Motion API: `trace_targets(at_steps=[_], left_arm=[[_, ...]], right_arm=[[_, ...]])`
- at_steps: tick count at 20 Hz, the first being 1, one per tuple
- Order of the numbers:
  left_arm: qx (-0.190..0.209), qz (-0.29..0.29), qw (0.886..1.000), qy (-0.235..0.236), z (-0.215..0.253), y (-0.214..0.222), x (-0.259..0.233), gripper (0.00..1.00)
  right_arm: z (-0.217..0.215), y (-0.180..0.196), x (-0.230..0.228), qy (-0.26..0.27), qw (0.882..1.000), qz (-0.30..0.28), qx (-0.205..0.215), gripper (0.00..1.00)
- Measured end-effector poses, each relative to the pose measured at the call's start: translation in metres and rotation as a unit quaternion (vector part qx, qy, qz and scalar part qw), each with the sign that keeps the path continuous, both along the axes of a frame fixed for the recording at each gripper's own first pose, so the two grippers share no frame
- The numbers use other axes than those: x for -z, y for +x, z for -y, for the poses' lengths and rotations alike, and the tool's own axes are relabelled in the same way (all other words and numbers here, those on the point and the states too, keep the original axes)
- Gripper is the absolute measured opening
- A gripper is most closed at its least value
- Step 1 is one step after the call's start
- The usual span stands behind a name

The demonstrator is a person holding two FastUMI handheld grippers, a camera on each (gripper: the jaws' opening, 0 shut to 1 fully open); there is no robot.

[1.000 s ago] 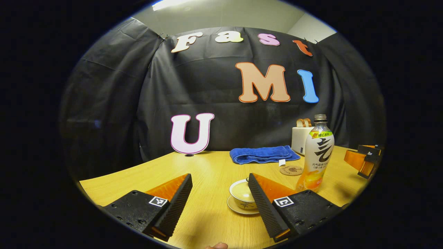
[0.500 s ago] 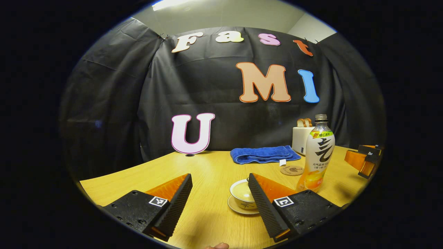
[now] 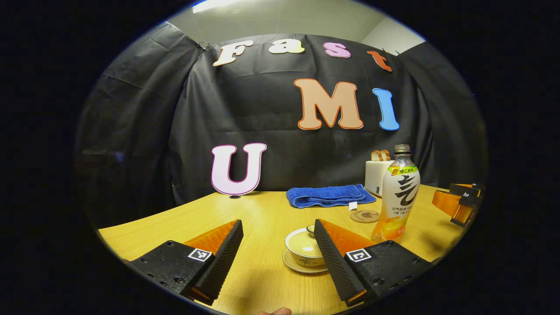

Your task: Open the teacup lid with one hand, grasp the water bottle and pour water into the teacup with the other hand; after pouring, place the water bottle on the coaster and then close the teacup lid.

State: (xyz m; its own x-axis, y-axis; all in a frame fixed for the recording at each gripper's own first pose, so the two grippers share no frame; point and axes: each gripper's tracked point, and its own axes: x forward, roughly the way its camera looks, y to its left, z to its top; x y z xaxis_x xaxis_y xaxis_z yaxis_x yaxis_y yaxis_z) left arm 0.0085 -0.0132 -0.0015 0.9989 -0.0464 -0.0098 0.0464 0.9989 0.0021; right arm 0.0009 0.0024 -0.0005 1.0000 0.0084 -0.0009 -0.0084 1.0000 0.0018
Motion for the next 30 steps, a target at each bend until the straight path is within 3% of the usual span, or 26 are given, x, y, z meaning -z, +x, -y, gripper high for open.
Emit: trace_targets(at_steps=[14,19,22,30], left_arm=[[0.066,-0.050,0.996,0.041,0.041,0.031,0.009,0.95],[0.074,-0.078,0.993,0.042,0.043,0.032,0.020,0.80],[0.075,-0.091,0.992,0.044,0.043,0.032,0.025,0.76],[0.074,-0.092,0.992,0.050,0.043,0.033,0.024,0.47]], right_arm=[[0.000,0.001,0.000,0.000,1.000,-0.001,0.000,0.99],[-0.001,0.001,0.000,0.000,1.000,-0.002,-0.002,0.99],[0.000,0.001,0.000,0.000,1.000,-0.002,-0.002,0.99],[-0.001,0.000,0.000,0.000,1.000,-0.002,-0.005,0.96]])
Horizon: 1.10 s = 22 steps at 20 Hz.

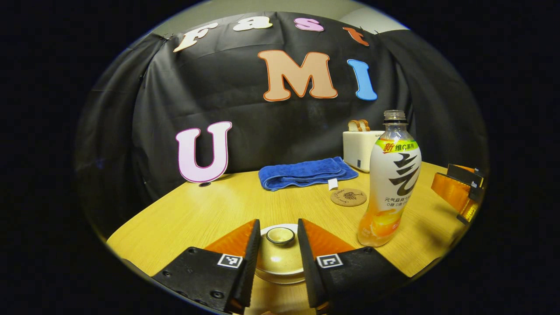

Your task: Open the teacup lid with one hand, grasp the water bottle and pour water into the teacup with the other hand; after pouring, place the water bottle on the coaster and then close the teacup lid.

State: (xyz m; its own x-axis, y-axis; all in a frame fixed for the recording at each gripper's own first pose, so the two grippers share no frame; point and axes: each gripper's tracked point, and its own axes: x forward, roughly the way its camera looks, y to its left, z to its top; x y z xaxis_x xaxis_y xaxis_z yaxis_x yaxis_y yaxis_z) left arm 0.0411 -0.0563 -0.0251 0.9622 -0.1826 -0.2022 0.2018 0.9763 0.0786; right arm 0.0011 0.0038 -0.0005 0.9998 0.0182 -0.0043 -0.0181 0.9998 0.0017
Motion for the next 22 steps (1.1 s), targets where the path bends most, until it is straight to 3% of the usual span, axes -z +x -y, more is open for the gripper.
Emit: trace_targets(at_steps=[3,9,16,22], left_arm=[[-0.001,0.001,1.000,0.001,-0.001,-0.001,0.000,0.37],[0.006,0.010,1.000,0.000,0.001,-0.001,-0.001,0.26],[0.013,0.022,1.000,-0.007,0.000,0.000,-0.005,0.21],[-0.005,0.045,0.999,-0.012,-0.011,0.001,-0.021,0.20]], right_arm=[[0.000,0.001,0.001,0.000,1.000,0.000,0.000,0.96],[-0.002,0.001,0.000,0.000,1.000,0.000,-0.004,0.96],[-0.002,0.001,0.000,0.000,1.000,0.000,-0.005,0.99],[-0.009,0.000,0.001,0.001,1.000,0.001,-0.021,0.96]])
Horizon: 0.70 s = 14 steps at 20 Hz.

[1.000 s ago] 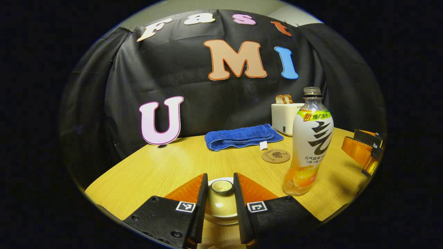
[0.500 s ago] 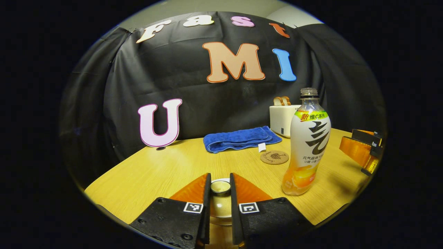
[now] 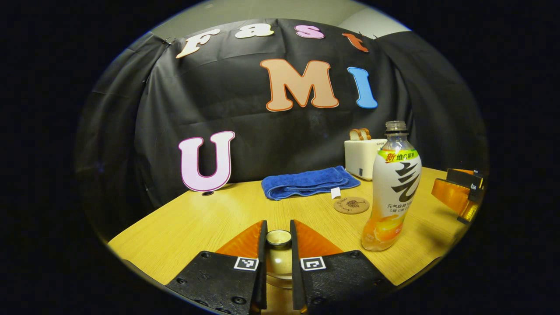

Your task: Open the teacup lid with one hand, grasp the water bottle and pour water into the teacup with the other hand; after pouring, place the water bottle on the coaster and then close the teacup lid.

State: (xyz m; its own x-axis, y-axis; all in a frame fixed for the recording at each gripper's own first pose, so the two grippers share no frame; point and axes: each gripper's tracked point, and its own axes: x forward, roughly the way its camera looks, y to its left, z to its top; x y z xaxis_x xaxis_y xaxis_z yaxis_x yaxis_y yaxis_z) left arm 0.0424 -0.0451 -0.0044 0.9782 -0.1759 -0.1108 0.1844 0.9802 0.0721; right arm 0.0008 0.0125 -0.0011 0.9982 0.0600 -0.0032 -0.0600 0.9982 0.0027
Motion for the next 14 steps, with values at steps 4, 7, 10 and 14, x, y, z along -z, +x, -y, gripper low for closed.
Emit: trace_targets(at_steps=[4,7,10,14], left_arm=[[-0.009,0.013,1.000,-0.001,-0.006,-0.005,-0.007,0.20],[-0.016,0.012,1.000,-0.005,-0.014,-0.010,-0.009,0.20],[-0.029,0.017,0.999,-0.013,-0.026,-0.014,-0.013,0.20],[-0.041,0.027,0.999,-0.016,-0.039,-0.020,-0.018,0.20]], right_arm=[[-0.013,-0.002,0.000,0.001,1.000,-0.002,-0.026,0.96],[-0.028,-0.004,0.001,0.003,0.999,-0.004,-0.054,0.96],[-0.046,-0.009,0.002,0.004,0.996,-0.004,-0.084,0.96],[-0.064,-0.010,0.002,0.005,0.994,-0.006,-0.106,0.99]])
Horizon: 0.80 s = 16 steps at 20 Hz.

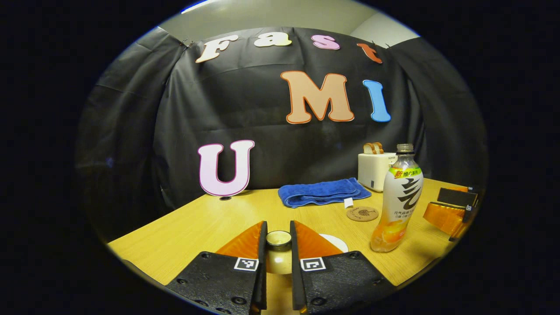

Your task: Open the teacup lid with one hand, grasp the water bottle and pour water into the teacup with the other hand; after pouring, place the water bottle on the coaster and then close the teacup lid.

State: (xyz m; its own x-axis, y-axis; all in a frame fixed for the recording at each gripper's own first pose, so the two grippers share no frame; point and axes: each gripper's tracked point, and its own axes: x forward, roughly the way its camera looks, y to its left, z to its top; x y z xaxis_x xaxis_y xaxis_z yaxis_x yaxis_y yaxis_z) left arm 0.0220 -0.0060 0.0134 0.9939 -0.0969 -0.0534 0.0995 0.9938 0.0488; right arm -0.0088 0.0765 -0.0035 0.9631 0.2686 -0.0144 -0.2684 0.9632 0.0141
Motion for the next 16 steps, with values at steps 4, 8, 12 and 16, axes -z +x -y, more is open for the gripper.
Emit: trace_targets(at_steps=[4,8,12,16], left_arm=[[-0.004,-0.001,1.000,-0.003,-0.008,-0.003,0.001,0.20],[-0.006,-0.002,1.000,-0.008,-0.015,-0.005,0.002,0.20],[-0.011,-0.001,1.000,-0.012,-0.024,-0.006,0.003,0.19],[-0.015,-0.001,1.000,-0.014,-0.031,-0.006,0.003,0.19]], right_arm=[[-0.015,0.003,0.001,0.000,1.000,-0.001,-0.013,0.96],[-0.029,0.007,0.002,0.001,1.000,-0.002,-0.023,0.96],[-0.043,0.014,0.004,0.001,0.999,-0.002,-0.032,0.96],[-0.051,0.023,0.004,0.001,1.000,-0.004,-0.031,0.98]])
